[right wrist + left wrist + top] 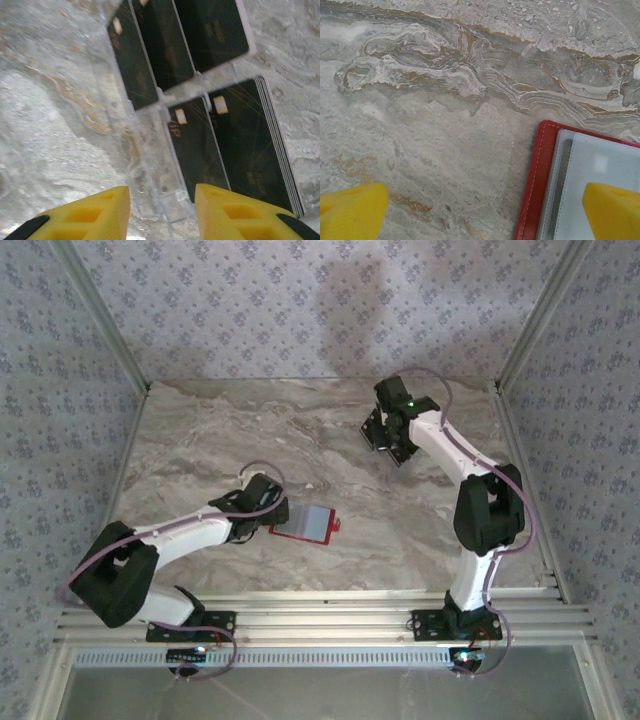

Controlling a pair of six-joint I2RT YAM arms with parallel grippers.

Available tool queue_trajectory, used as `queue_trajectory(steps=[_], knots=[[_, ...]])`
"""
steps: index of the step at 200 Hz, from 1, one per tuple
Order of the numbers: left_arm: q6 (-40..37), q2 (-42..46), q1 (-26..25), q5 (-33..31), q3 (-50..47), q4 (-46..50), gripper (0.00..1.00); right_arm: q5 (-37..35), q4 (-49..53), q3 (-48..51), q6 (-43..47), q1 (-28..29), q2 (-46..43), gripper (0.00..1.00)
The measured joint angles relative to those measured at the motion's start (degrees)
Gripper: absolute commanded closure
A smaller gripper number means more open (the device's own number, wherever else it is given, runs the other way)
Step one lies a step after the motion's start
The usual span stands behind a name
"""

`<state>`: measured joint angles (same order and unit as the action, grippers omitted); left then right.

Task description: Put the credit cards into the card holder

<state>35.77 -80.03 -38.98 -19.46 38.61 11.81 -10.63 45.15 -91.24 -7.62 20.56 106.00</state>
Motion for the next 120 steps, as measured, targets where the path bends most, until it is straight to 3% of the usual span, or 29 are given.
queue_trajectory(steps=[120], knots=[[-0.4, -0.3, 0.0, 0.7, 0.2, 0.0, 0.0, -4.5, 0.1, 1.3, 2.4, -0.7, 1.4, 0.61]])
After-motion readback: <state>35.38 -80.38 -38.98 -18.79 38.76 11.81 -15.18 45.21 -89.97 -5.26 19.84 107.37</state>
